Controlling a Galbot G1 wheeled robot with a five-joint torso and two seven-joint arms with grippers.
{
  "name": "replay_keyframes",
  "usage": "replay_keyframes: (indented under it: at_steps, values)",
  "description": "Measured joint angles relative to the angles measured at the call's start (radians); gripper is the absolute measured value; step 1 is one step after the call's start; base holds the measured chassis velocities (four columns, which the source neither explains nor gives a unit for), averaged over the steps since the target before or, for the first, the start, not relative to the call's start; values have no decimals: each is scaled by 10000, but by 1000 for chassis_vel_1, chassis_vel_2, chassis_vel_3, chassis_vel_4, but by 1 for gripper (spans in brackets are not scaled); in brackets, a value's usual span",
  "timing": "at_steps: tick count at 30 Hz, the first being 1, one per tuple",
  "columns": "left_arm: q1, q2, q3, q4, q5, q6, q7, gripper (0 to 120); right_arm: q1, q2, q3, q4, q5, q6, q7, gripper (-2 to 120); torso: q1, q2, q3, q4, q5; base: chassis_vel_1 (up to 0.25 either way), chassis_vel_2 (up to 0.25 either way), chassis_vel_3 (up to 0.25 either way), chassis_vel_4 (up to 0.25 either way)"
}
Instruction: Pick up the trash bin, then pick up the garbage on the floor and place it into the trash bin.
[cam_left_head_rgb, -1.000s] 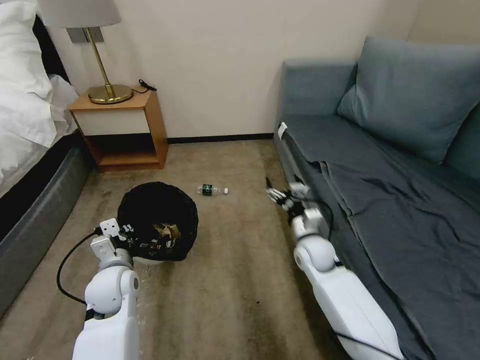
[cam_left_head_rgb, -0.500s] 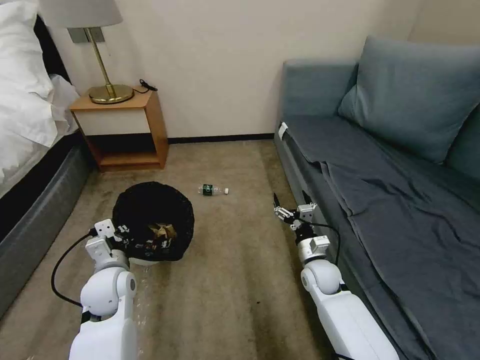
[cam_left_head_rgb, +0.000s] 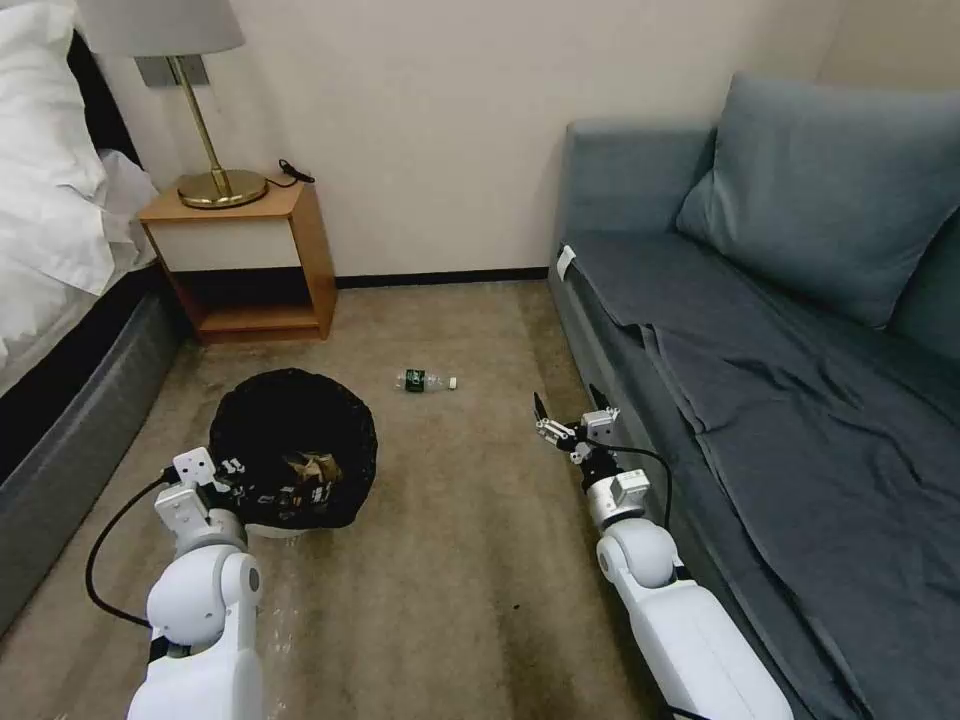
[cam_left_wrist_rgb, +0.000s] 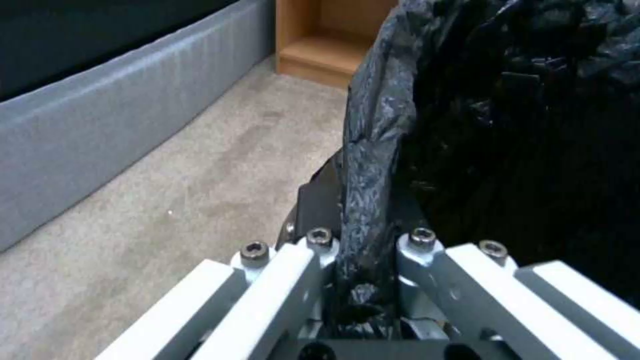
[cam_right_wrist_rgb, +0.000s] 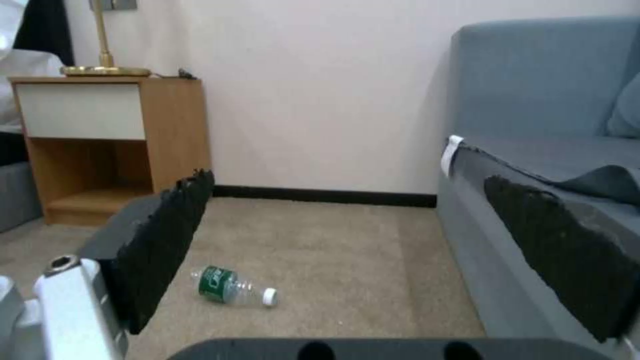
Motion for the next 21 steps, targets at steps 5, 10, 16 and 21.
replay_keyframes:
  at_steps: [5,10,16,21]
  values:
    - [7,10,-33,-7,-31,-24,7,4,-8,23,-15,-82,-2,40,-49,100,1,0,1,0,0,-156,146,168,-157]
    - [-9,-3,-28,-8,-111,-25,-9,4,-34,26,-18,-127,-2,73,-89,100,1,0,3,1,1,-188,209,179,-198]
    - [-33,-16,-17,0,-125,-25,-34,4,-61,27,-21,-179,-7,125,-146,100,1,0,2,0,0,-161,162,164,-157]
    - [-44,-7,-16,7,-124,-12,-41,4,-67,47,-26,-214,-26,140,-154,100,0,0,2,0,2,-152,131,147,-136]
